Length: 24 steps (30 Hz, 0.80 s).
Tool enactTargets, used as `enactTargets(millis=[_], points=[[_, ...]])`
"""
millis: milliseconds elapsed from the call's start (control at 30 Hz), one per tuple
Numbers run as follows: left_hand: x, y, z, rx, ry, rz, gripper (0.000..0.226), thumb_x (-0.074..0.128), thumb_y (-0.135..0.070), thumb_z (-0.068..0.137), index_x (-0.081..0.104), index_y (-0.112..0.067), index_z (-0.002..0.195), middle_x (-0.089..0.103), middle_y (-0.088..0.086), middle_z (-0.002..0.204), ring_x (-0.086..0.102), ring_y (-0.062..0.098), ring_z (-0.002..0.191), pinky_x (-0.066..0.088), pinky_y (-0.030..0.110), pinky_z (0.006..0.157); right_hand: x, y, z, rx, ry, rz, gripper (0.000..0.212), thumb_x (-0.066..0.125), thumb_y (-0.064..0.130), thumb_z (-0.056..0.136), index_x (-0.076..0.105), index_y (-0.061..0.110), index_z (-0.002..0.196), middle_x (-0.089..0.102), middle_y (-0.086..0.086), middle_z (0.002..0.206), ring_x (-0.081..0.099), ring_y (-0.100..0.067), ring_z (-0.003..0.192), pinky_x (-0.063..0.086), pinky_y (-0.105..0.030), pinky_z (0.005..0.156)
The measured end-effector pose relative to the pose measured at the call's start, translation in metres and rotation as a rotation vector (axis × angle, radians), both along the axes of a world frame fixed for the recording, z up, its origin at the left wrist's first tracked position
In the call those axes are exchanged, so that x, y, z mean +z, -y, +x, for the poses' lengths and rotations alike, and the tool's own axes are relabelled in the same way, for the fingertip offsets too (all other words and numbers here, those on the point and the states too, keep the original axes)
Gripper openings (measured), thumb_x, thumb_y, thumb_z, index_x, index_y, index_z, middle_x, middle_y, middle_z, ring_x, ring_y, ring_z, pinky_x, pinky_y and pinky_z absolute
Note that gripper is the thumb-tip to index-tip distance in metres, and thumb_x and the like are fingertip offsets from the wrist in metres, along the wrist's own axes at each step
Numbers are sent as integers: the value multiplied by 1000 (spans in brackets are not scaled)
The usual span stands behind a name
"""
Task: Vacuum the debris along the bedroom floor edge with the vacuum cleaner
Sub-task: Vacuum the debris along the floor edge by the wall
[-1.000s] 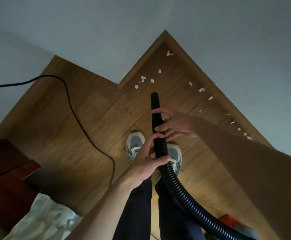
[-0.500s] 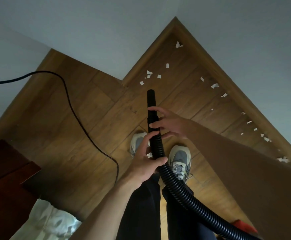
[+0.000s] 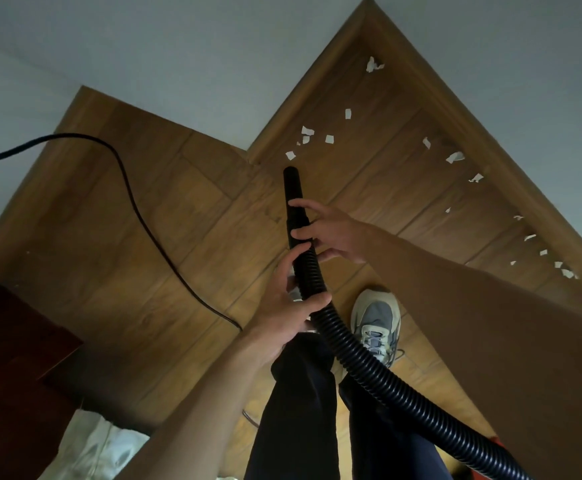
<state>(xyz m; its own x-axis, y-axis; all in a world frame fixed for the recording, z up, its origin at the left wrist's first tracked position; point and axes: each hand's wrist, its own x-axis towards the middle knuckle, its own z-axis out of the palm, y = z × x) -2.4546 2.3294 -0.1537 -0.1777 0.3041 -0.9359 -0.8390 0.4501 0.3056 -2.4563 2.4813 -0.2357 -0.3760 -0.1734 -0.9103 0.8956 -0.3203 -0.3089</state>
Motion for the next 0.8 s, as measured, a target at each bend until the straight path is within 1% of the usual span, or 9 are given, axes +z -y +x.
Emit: enactTargets(millis=[67, 133, 200, 333, 400, 500, 667, 800], points=[[-3, 1, -5, -7, 18, 3, 79, 71, 8, 85, 50, -50, 134, 49, -1, 139, 57, 20, 119, 62, 39, 66, -4, 1, -1, -19, -6, 8, 60, 65, 9, 92, 48, 42, 138, 65, -1, 114, 68, -21, 98, 60, -39, 76], [-6, 0, -10, -21, 18, 3, 79, 72, 8, 84, 51, -51, 133, 48, 0, 142, 56, 22, 123, 62, 41, 68, -6, 1, -4, -31, -12, 18, 60, 66, 9, 92, 48, 43, 137, 64, 0, 113, 68, -20, 98, 60, -41, 81], [-9, 0, -14, -37, 10, 7, 79, 72, 7, 84, 50, -52, 133, 48, 0, 142, 55, 22, 125, 62, 41, 69, -8, 1, -7, -37, -21, 33, 59, 65, 9, 92, 48, 44, 137, 64, 0, 112, 68, -19, 98, 60, -40, 81], [-11, -6, -20, -72, -5, 20, 79, 71, 7, 85, 49, -51, 134, 51, -3, 138, 58, 19, 121, 62, 40, 71, -7, -5, -12, -58, -35, 52, 58, 63, 9, 94, 47, 43, 139, 63, 3, 105, 67, -14, 91, 59, -34, 73], [-13, -11, -23, -89, -21, 18, 79, 71, 7, 86, 48, -50, 135, 53, -2, 135, 60, 19, 118, 62, 40, 71, -7, -9, -14, -65, -38, 61, 58, 62, 9, 95, 47, 42, 140, 63, 3, 105, 66, -13, 90, 58, -31, 69], [-16, -17, -26, -110, -28, 21, 78, 71, 6, 86, 47, -49, 136, 54, 1, 136, 62, 21, 116, 62, 36, 69, -7, -14, -17, -74, -46, 75, 58, 62, 8, 95, 47, 42, 140, 63, 1, 107, 67, -13, 89, 56, -26, 60], [-19, -28, -29, -149, -41, 37, 76, 72, 4, 86, 48, -54, 129, 54, 3, 135, 62, 23, 118, 61, 32, 66, -8, -24, -18, -101, -43, 98, 57, 62, 9, 94, 48, 43, 138, 63, 0, 111, 67, -17, 95, 57, -31, 67], [-19, -36, -31, -181, -48, 54, 76, 72, 2, 87, 48, -58, 126, 55, 1, 131, 62, 21, 117, 61, 32, 67, -7, -32, -17, -110, -29, 111, 57, 62, 9, 95, 48, 44, 138, 62, -1, 114, 67, -15, 94, 56, -27, 63]])
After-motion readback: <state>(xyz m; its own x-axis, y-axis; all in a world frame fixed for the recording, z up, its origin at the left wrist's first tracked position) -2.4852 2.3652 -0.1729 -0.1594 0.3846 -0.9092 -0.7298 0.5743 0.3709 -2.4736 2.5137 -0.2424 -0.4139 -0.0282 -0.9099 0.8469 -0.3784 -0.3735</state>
